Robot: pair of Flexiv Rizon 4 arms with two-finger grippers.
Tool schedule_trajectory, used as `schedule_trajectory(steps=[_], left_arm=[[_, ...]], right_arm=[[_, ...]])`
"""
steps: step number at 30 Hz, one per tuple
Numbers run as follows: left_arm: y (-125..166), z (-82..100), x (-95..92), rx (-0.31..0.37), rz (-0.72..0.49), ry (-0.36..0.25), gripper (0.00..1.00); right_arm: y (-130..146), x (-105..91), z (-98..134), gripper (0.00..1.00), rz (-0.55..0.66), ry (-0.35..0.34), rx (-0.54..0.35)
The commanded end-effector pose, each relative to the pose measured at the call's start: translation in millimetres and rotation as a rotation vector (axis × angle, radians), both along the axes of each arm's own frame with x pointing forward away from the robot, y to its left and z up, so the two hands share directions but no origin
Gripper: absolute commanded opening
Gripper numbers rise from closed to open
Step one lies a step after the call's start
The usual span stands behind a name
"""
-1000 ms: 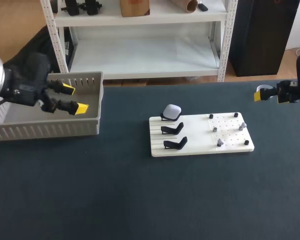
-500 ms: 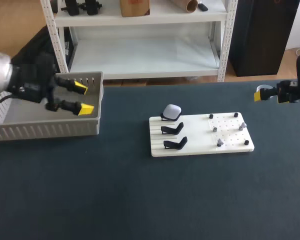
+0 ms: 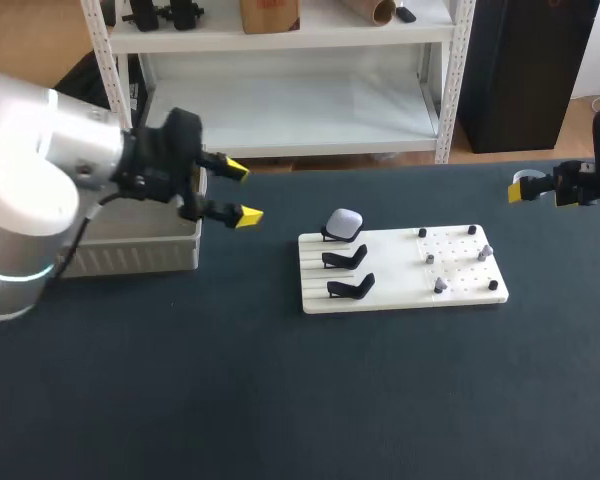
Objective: Pick up each earbud case from the left stands, insert the matching earbuds, close the lid, and place the case in the box.
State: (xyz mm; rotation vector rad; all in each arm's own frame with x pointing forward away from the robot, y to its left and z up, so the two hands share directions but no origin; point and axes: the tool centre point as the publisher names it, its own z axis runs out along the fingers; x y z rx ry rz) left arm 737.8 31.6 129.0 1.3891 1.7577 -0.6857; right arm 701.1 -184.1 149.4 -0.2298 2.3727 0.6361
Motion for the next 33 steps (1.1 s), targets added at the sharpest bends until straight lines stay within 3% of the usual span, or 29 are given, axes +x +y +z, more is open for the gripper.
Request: schedule_trajectory(steps=[1,4,21,33], left_arm=[[-40.4,-29.1,21.3,-0.020,-0.027,0.003,1.00],[-54.2,-41.6,26.3,-0.021,-0.032,0.036,1.00],[-54.2,-41.6,26.3,-0.021,-0.032,0.036,1.00],[-86.5,-59.1,31.4,0.005,-0.056,0.051,1.00]], right_arm=[[-0.3,-0.1,0.1,1.00,0.001,0.000,0.000],[-0.3,-0.1,0.1,1.00,0.001,0.000,0.000],[-0.3,-0.1,0.1,1.00,0.001,0.000,0.000],[-0.3,-0.1,0.1,1.00,0.001,0.000,0.000]])
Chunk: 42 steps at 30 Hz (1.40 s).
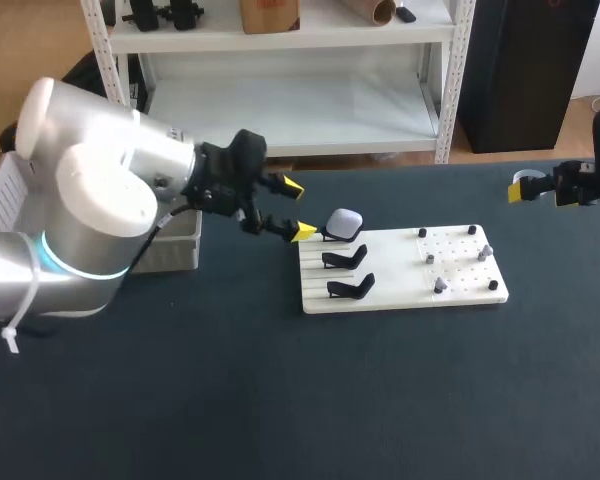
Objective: Pick up each earbud case from the left stands, insert the matching earbuds, close the lid, and place the case in the box.
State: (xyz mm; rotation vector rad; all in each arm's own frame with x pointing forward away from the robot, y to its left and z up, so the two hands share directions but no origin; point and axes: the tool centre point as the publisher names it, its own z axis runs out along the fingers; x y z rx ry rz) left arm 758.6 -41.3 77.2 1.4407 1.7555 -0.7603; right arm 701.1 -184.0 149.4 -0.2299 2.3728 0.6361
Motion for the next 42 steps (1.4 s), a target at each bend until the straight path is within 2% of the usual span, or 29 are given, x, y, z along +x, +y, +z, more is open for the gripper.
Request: schedule_trajectory(steps=[1,7,18,20,25,26,29,31,37,39,42], left_arm=[[-17.6,-9.1,10.3,0.012,-0.001,0.013,1.00],[-33.3,-23.9,13.3,-0.008,-0.009,0.031,1.00],[-37.3,-37.8,19.1,-0.044,-0.032,0.031,1.00],[-37.7,-39.4,20.5,-0.047,-0.032,0.035,0.90],[-39.5,-43.1,22.2,-0.054,-0.036,0.047,0.85],[-39.6,-43.9,22.5,-0.055,-0.037,0.048,0.79],[-40.1,-46.9,23.7,-0.061,-0.043,0.058,0.76],[-40.6,-49.2,25.0,-0.071,-0.049,0.069,0.68],[-42.2,-55.8,29.5,-0.079,-0.053,0.082,0.61],[-44.1,-57.9,30.4,-0.079,-0.057,0.087,0.54],[-45.7,-59.3,30.7,-0.080,-0.061,0.090,0.55]], right_arm=[[-0.3,-0.1,0.1,1.00,0.001,0.000,0.000],[-0.3,-0.1,0.1,1.00,0.001,0.000,0.000],[-0.3,-0.1,0.1,1.00,0.001,0.000,0.000],[-0.3,-0.1,0.1,1.00,0.001,0.000,0.000],[-0.3,-0.1,0.1,1.00,0.001,0.000,0.000],[-0.3,-0.1,0.1,1.00,0.001,0.000,0.000],[-0.3,-0.1,0.1,1.00,0.001,0.000,0.000],[-0.3,-0.1,0.1,1.00,0.001,0.000,0.000],[-0.3,-0.1,0.1,1.00,0.001,0.000,0.000],[-0.3,-0.1,0.1,1.00,0.001,0.000,0.000],[-0.3,-0.1,0.1,1.00,0.001,0.000,0.000]])
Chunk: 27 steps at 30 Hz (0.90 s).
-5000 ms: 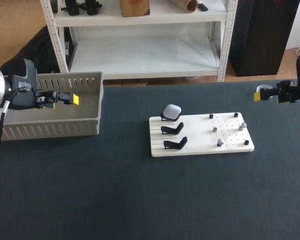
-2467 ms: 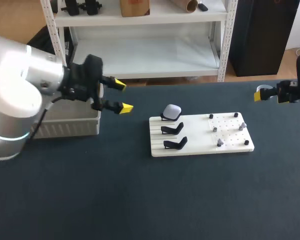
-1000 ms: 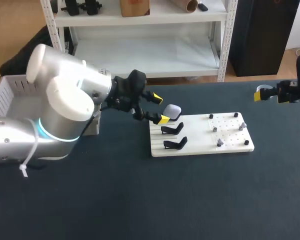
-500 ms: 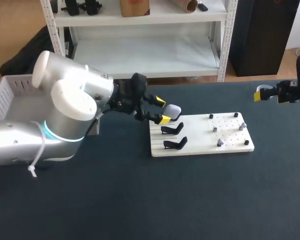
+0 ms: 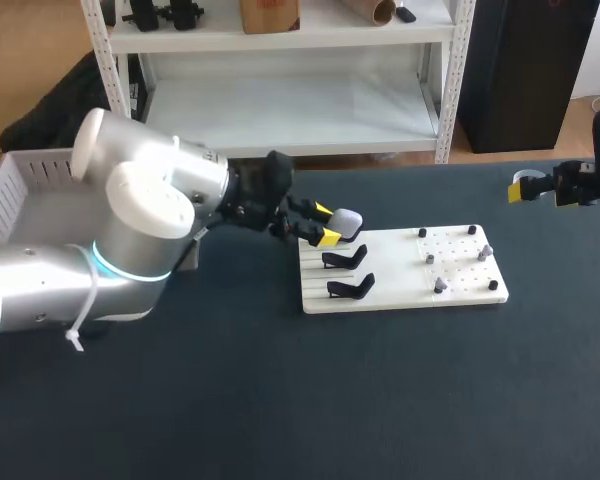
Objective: Pick up each earbud case from the left stands, insert the matching earbuds, close the lid, and place the case in the box.
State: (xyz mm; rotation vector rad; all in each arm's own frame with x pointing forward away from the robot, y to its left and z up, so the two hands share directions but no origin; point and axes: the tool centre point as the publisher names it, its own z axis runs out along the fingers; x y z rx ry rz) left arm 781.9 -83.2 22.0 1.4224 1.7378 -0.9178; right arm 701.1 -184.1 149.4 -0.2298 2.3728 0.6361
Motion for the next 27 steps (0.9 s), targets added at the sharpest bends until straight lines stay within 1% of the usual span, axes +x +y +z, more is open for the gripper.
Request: schedule_trajectory(steps=[1,4,7,15,18,21,25,26,27], left_arm=[[-4.4,-4.5,7.3,-0.002,-0.013,0.007,0.58],[-5.2,-5.3,6.9,-0.004,-0.017,0.009,0.58],[-5.9,-6.9,7.0,-0.006,-0.020,0.012,0.56],[-8.1,-9.2,7.8,-0.014,-0.027,0.014,0.47],[-8.4,-9.9,7.9,-0.018,-0.027,0.015,0.46],[-9.5,-10.0,8.3,-0.020,-0.032,0.014,0.42],[-10.4,-10.2,8.0,-0.021,-0.038,0.014,0.33],[-10.6,-10.5,7.8,-0.020,-0.039,0.014,0.28],[-10.6,-10.6,7.8,-0.020,-0.041,0.015,0.20]], right_arm=[[-0.3,-0.2,0.0,1.00,0.001,0.000,0.000],[-0.3,-0.2,0.0,1.00,0.001,0.000,0.000],[-0.3,-0.2,0.0,1.00,0.001,0.000,0.000],[-0.3,-0.2,0.0,1.00,0.001,0.000,0.000],[-0.3,-0.2,0.0,1.00,0.001,0.000,0.000],[-0.3,-0.2,0.0,1.00,0.001,0.000,0.000],[-0.3,-0.2,0.0,1.00,0.001,0.000,0.000],[-0.3,-0.2,0.0,1.00,0.001,0.000,0.000],[-0.3,-0.2,0.0,1.00,0.001,0.000,0.000]])
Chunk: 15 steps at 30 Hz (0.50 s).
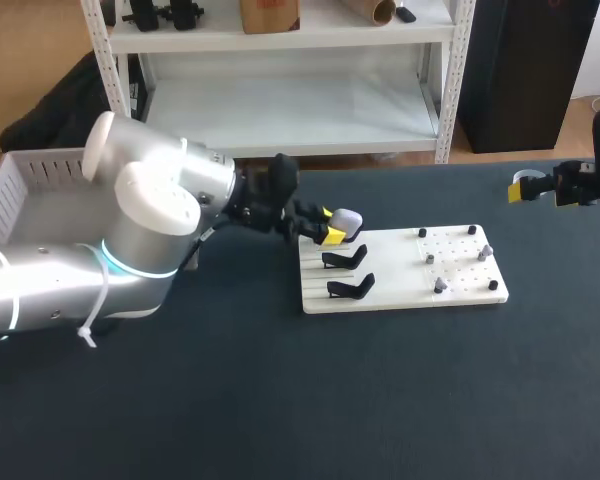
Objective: Pick up each earbud case from the left stands, insert the matching earbuds, close the lid, and place the case in the box.
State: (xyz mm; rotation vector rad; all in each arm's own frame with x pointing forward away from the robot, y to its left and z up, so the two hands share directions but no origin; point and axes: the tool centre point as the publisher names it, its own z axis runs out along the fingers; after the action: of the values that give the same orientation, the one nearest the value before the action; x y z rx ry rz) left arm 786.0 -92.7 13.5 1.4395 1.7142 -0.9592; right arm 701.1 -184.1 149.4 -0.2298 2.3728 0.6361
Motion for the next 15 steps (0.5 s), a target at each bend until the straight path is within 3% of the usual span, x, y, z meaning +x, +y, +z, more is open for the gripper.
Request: schedule_trajectory(steps=[1,5,15], left_arm=[[-1.0,-2.1,3.5,-0.001,-0.009,0.004,0.15],[-0.7,-1.7,2.6,0.000,-0.014,0.005,0.00],[4.4,8.2,2.0,-0.010,-0.008,-0.011,0.00]], right_arm=[[-0.3,-0.2,0.0,1.00,0.001,0.000,0.000],[-0.3,-0.2,0.0,1.00,0.001,0.000,0.000],[-0.3,-0.2,0.0,1.00,0.001,0.000,0.000]])
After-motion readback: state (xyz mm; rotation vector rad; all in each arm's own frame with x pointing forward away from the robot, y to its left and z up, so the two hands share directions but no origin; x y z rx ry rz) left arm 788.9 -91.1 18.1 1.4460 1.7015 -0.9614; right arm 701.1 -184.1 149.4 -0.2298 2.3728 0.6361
